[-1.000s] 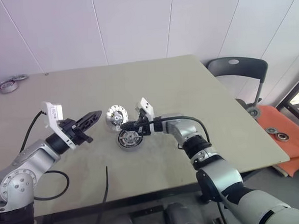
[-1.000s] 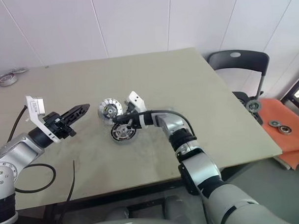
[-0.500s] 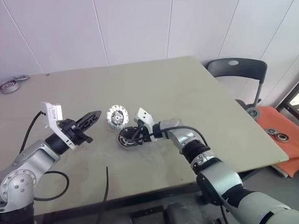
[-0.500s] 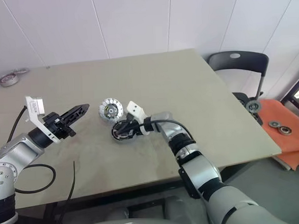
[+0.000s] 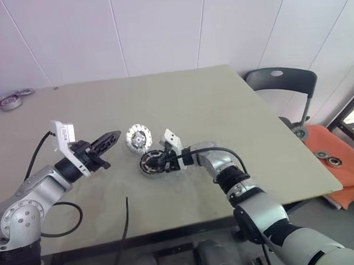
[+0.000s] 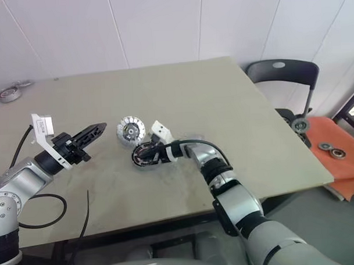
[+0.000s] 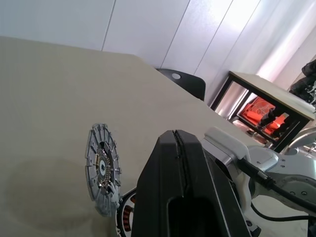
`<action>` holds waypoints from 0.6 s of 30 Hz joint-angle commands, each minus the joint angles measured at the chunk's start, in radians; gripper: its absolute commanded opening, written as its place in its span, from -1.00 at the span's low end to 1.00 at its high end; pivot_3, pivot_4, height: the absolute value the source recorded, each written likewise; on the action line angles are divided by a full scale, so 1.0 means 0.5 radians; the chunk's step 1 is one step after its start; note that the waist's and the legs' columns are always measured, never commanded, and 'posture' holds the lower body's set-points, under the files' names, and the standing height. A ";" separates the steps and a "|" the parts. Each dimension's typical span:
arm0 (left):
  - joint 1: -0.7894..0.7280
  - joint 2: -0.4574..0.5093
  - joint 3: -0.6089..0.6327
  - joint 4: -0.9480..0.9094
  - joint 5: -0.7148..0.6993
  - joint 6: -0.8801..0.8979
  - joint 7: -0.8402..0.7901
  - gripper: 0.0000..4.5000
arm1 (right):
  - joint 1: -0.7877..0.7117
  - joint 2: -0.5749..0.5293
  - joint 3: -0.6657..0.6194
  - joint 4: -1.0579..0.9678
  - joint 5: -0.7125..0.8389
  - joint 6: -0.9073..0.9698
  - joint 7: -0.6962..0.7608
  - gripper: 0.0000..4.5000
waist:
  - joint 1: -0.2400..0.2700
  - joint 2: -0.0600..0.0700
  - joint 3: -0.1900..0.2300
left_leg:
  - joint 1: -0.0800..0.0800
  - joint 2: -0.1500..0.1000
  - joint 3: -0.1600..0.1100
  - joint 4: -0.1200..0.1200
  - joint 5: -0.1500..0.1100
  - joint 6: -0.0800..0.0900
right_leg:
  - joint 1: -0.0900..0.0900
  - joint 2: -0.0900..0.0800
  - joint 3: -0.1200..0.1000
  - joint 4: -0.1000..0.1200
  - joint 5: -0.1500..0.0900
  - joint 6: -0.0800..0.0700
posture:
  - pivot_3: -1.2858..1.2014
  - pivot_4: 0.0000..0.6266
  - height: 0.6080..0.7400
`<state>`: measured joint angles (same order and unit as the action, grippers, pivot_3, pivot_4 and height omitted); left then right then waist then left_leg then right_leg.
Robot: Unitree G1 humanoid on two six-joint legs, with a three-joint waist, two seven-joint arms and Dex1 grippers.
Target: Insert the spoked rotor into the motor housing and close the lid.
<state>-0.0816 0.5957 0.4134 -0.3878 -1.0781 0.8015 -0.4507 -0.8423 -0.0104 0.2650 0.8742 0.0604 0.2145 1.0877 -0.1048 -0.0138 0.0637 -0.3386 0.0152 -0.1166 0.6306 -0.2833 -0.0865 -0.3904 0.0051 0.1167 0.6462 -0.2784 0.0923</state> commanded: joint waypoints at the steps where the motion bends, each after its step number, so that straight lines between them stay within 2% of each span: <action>1: 0.058 0.100 0.036 -0.081 -0.048 0.058 -0.061 -1.00 | -0.032 -0.023 -0.017 0.050 -0.030 0.010 -0.030 -0.98 | -0.001 0.000 0.000 | 0.000 0.000 0.000 0.001 0.000 0.000 | 0.000 0.000 0.000 0.000 0.000 0.000 | 0.03 -1.00 1.00; 5: 0.228 0.241 0.087 -0.157 -0.127 0.173 -0.180 -1.00 | -0.067 -0.019 -0.048 0.080 -0.010 0.005 -0.036 -0.98 | -0.005 0.000 0.000 | 0.000 0.000 0.000 0.002 0.000 0.000 | 0.000 0.000 0.000 0.000 0.000 -0.001 | 0.03 -1.00 1.00; 10: 0.766 0.560 0.222 -0.376 -0.085 0.232 -0.641 -1.00 | -0.092 -0.025 -0.075 0.124 0.004 -0.015 -0.031 -0.98 | -0.032 0.012 0.007 | -0.003 0.000 0.000 -0.001 0.000 0.000 | -0.004 -0.001 0.001 0.000 -0.001 -0.002 | 0.03 -1.00 1.00; 13: 0.824 0.622 0.255 -0.409 -0.075 0.198 -0.733 -1.00 | -0.137 -0.010 -0.139 0.106 0.072 0.010 0.010 -0.98 | -0.029 0.013 0.010 | -0.001 0.000 -0.001 0.003 0.000 0.000 | -0.004 -0.001 -0.001 0.000 -0.002 -0.004 | 0.03 -1.00 1.00; 18: 0.799 0.617 0.241 -0.390 -0.045 0.180 -0.736 -1.00 | -0.274 0.019 -0.317 -0.065 0.325 0.241 0.188 -0.98 | -0.051 0.016 0.012 | -0.003 0.000 0.002 0.002 0.000 -0.001 | -0.004 -0.002 0.003 -0.002 -0.002 -0.004 | 0.03 -1.00 1.00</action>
<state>0.3288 0.8974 0.5161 -0.5697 -1.1010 0.9098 -0.8075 -0.9333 -0.0061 0.1360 0.9006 0.1768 0.3143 1.1547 -0.1302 -0.0060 0.0698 -0.3405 0.0152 -0.1155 0.6298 -0.2832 -0.0871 -0.3936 0.0043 0.1179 0.6453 -0.2792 0.0904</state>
